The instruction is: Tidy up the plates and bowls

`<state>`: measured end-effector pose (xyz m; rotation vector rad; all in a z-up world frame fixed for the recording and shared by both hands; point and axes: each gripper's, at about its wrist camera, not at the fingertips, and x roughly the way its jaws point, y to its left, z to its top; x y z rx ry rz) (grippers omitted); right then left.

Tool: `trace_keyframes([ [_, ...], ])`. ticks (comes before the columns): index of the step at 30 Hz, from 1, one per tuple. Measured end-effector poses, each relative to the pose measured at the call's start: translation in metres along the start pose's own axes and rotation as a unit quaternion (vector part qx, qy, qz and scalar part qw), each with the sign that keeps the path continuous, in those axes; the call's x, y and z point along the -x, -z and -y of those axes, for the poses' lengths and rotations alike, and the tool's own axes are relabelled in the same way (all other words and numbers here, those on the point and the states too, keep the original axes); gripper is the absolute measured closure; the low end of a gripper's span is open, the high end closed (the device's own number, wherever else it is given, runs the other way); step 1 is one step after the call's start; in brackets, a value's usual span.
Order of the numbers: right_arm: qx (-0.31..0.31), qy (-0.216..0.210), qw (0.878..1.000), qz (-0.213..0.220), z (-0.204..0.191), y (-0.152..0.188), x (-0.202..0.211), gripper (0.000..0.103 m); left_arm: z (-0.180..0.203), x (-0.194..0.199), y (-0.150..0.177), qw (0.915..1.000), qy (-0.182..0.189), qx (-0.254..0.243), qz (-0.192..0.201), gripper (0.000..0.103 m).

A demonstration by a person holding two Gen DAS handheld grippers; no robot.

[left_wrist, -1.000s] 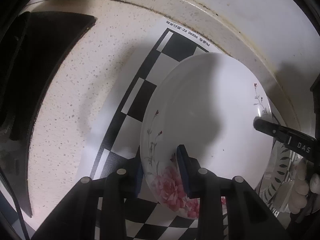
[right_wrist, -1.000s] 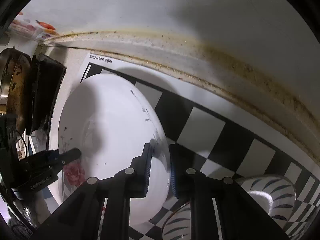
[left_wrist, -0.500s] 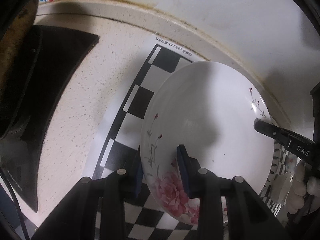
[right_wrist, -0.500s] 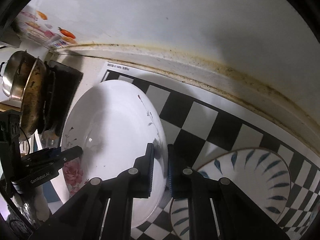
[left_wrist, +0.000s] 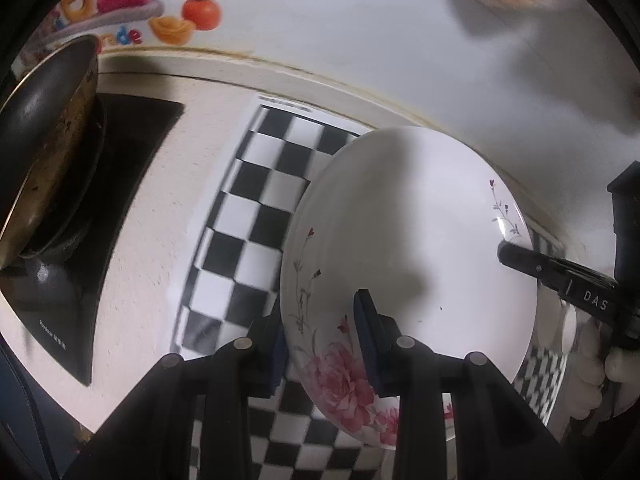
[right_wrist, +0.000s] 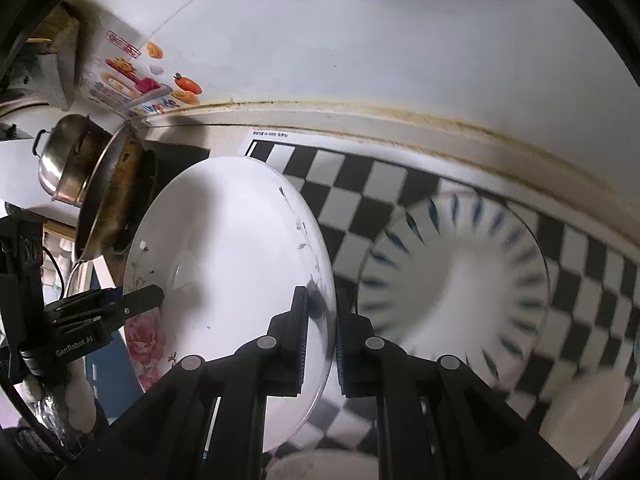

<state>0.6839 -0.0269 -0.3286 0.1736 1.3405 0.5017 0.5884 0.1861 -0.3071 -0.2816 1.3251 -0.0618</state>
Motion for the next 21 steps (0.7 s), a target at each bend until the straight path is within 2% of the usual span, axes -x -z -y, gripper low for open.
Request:
trace_keyframes([
  [4, -0.02, 0.002, 1.0, 0.021, 0.012, 0.041, 0.031, 0.09, 0.028, 0.006, 0.025, 0.9993, 0.004, -0.036, -0.002, 0.074],
  [10, -0.061, 0.005, 0.998, 0.033, 0.045, 0.109, 0.063, 0.09, 0.063, -0.005, 0.064, 0.9959, 0.02, -0.082, -0.032, 0.074],
  [16, -0.109, 0.009, 0.994, 0.026, 0.078, 0.185, 0.067, 0.09, 0.094, -0.03, 0.1, 0.9883, 0.026, -0.13, -0.076, 0.074],
  [21, -0.143, 0.007, 0.99, 0.007, 0.1, 0.234, 0.056, 0.091, 0.114, -0.053, 0.125, 0.9809, 0.022, -0.158, -0.111, 0.074],
])
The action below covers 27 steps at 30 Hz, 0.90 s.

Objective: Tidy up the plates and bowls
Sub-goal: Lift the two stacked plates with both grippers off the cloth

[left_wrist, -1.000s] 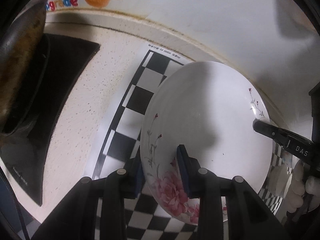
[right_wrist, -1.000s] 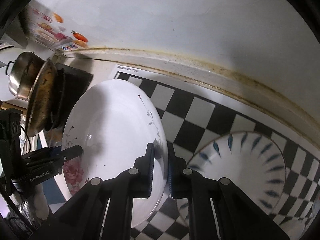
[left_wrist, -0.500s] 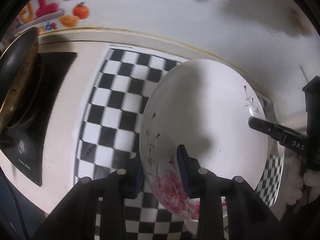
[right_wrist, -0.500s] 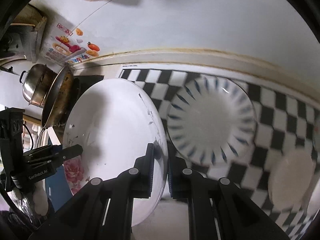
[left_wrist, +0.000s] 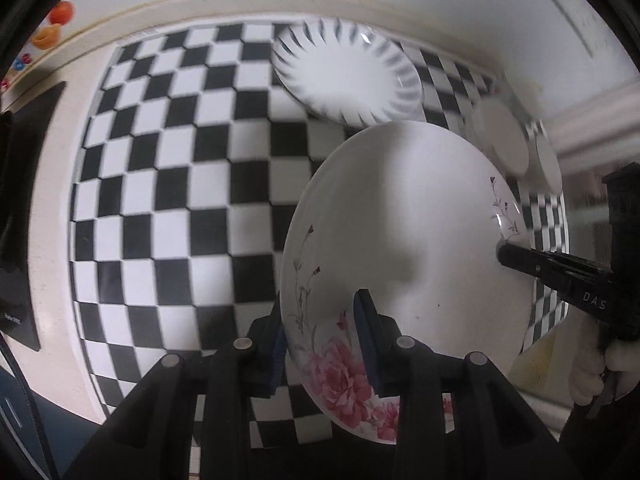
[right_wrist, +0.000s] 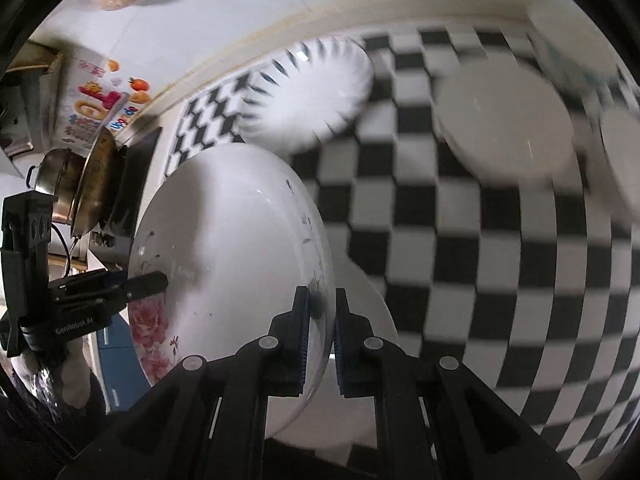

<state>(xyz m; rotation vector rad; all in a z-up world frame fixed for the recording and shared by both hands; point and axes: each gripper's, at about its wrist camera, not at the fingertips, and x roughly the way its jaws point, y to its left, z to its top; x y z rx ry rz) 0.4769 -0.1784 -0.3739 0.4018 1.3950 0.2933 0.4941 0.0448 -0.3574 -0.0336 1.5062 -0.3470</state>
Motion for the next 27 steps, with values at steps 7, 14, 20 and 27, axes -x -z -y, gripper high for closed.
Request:
trace_keyframes([
  [7, -0.026, 0.002, 0.999, -0.027, 0.03, 0.045, -0.017, 0.091, 0.015, -0.035, 0.017, 0.9981, -0.021, -0.028, -0.05, 0.074],
  [14, -0.03, 0.006, 0.999, -0.042, 0.034, 0.057, -0.029, 0.091, 0.019, -0.05, 0.021, 0.9956, -0.04, -0.035, -0.077, 0.074],
  [20, -0.025, 0.012, 0.998, -0.056, 0.031, 0.057, -0.04, 0.09, 0.021, -0.057, 0.019, 0.9942, -0.056, -0.035, -0.085, 0.074],
  [27, -0.018, 0.017, 0.997, -0.068, 0.025, 0.048, -0.046, 0.091, 0.025, -0.065, 0.018, 0.9928, -0.068, -0.029, -0.094, 0.074],
])
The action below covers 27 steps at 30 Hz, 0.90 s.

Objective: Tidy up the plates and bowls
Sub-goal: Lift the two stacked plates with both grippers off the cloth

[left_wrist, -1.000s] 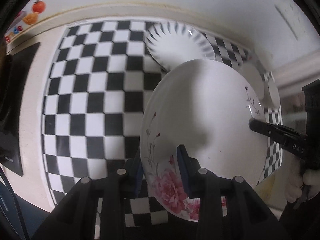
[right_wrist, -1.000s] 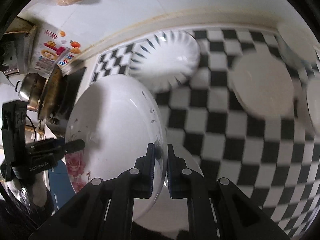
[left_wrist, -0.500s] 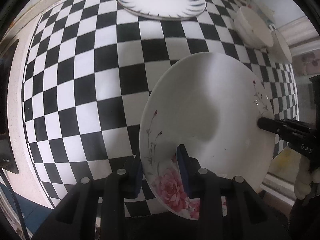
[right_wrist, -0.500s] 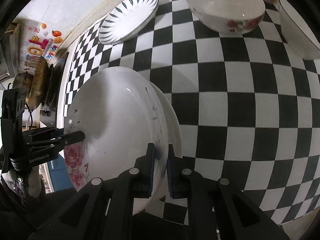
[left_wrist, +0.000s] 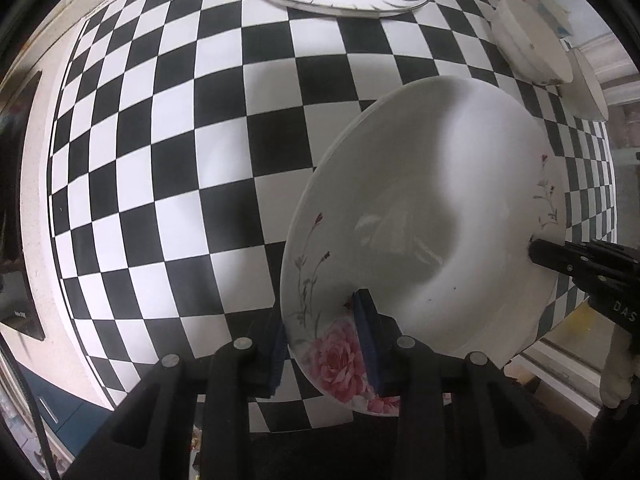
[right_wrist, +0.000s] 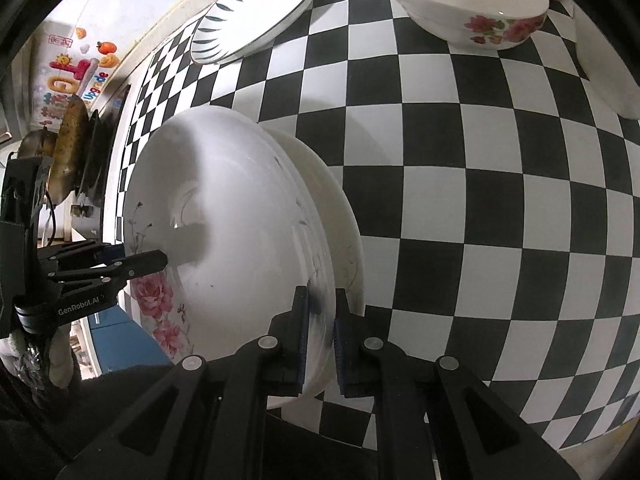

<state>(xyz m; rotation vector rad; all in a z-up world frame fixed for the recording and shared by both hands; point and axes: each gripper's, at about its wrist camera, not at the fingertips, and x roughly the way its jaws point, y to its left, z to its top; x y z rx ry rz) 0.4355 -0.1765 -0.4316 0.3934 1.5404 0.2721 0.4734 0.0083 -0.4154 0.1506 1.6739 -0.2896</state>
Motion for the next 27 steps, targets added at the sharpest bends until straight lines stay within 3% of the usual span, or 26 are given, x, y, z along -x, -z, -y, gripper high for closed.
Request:
trace_keyframes([
  [16, -0.008, 0.017, 1.0, -0.023, -0.009, -0.005, -0.014, 0.091, 0.016, -0.018, -0.001, 0.9997, -0.016, 0.008, -0.016, 0.074],
  [27, -0.055, 0.067, 0.996, -0.023, -0.017, -0.012, -0.009, 0.089, 0.021, -0.021, 0.002, 0.9994, -0.022, 0.019, -0.018, 0.074],
])
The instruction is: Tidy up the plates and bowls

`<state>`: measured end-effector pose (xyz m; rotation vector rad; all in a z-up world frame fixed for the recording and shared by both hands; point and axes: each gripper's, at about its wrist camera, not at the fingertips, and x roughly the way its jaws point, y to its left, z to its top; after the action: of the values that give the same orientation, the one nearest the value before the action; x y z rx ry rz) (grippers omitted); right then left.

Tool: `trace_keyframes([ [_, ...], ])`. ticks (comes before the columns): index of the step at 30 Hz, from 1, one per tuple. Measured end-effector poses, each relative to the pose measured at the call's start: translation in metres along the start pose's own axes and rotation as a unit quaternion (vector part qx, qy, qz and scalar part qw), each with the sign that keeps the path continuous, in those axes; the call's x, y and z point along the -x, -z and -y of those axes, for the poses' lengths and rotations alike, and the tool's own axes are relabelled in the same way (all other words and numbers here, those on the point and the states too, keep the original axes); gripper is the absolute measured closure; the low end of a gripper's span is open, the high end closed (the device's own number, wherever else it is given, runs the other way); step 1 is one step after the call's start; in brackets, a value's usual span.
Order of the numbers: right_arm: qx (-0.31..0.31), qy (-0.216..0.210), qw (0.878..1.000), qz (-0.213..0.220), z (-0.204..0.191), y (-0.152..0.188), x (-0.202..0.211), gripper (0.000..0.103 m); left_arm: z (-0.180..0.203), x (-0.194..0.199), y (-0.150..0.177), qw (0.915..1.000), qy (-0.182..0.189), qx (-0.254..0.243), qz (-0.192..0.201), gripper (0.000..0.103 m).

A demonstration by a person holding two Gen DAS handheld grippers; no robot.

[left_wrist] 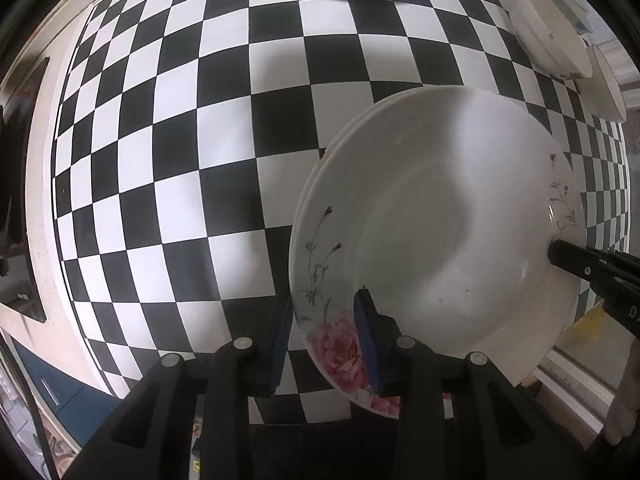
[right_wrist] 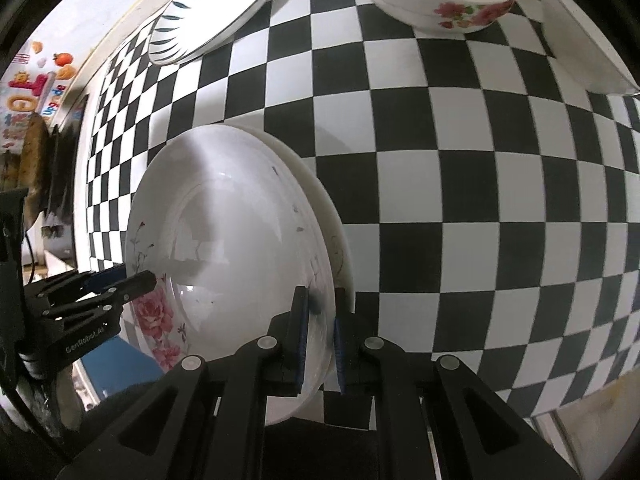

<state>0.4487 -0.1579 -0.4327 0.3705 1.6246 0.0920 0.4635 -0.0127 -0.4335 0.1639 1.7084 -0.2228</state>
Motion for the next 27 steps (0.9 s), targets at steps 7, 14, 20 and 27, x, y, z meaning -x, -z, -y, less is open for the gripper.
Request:
trace_keyframes([
  [7, -0.006, 0.016, 1.0, -0.014, -0.007, 0.0, 0.001, 0.088, -0.007, 0.003, -0.002, 1.0, 0.006, 0.004, -0.001, 0.074],
  [14, -0.022, -0.001, 0.999, -0.029, -0.001, -0.001, -0.004, 0.087, -0.018, 0.008, 0.001, 0.9999, 0.014, 0.006, -0.004, 0.074],
  [20, -0.023, 0.011, 0.999, -0.039, -0.003, -0.001, -0.004, 0.087, -0.021, 0.017, 0.005, 0.9997, 0.025, 0.009, -0.002, 0.074],
  [27, -0.01, 0.064, 0.996, -0.054, -0.012, -0.001, -0.004, 0.084, -0.019, 0.025, 0.003, 0.9996, 0.025, 0.009, 0.001, 0.074],
])
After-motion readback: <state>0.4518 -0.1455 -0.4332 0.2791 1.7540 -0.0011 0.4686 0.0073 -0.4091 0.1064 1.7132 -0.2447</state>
